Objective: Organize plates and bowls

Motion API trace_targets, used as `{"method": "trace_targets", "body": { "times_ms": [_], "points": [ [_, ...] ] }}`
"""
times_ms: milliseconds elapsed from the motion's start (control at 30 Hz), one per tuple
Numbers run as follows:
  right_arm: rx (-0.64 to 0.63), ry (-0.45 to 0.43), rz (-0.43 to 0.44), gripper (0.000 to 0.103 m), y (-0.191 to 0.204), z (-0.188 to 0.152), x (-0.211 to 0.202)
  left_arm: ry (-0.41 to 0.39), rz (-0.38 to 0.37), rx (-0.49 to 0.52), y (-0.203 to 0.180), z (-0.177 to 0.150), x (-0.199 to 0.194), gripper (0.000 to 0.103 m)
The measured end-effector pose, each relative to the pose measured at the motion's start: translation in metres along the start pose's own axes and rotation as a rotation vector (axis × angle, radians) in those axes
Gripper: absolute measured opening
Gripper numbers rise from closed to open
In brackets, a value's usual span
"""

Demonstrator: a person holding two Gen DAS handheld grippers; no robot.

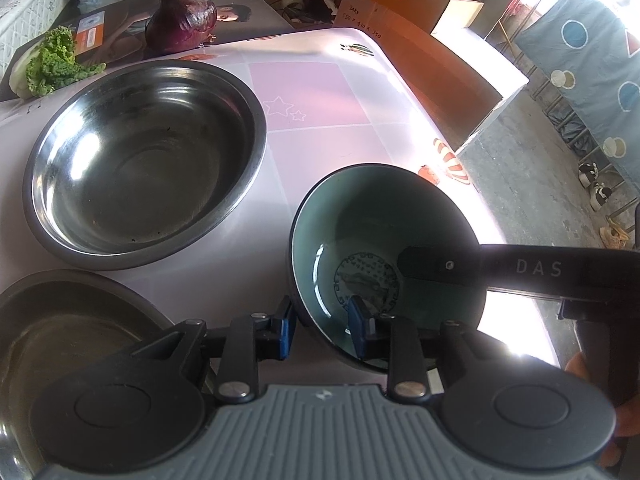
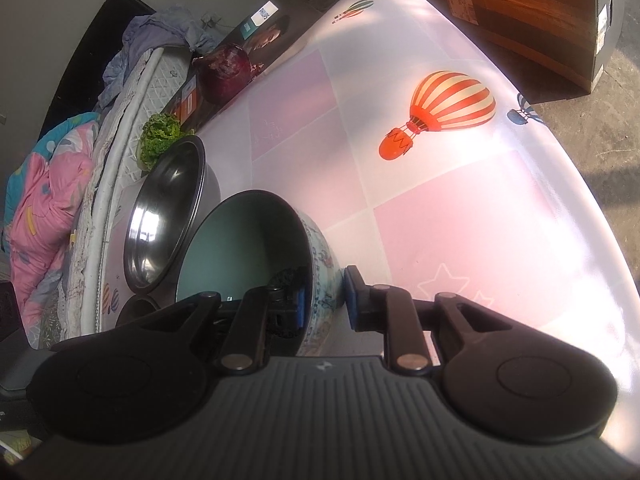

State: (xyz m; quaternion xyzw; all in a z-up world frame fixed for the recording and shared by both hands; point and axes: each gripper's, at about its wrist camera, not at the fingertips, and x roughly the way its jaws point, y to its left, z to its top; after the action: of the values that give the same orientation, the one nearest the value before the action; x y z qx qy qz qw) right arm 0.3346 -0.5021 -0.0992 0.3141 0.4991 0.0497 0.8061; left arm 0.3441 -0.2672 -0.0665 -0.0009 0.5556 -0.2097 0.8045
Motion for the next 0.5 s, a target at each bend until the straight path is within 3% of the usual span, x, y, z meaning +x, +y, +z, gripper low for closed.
{"method": "trace_targets", "body": {
  "times_ms": [500],
  "points": [
    [-0.018, -0.026, 0.005, 0.019, 0.0014, -0.0013, -0.0022, 0.000, 0.001, -0.004, 0.0012, -0.0015, 0.0010, 0.028]
  ]
}}
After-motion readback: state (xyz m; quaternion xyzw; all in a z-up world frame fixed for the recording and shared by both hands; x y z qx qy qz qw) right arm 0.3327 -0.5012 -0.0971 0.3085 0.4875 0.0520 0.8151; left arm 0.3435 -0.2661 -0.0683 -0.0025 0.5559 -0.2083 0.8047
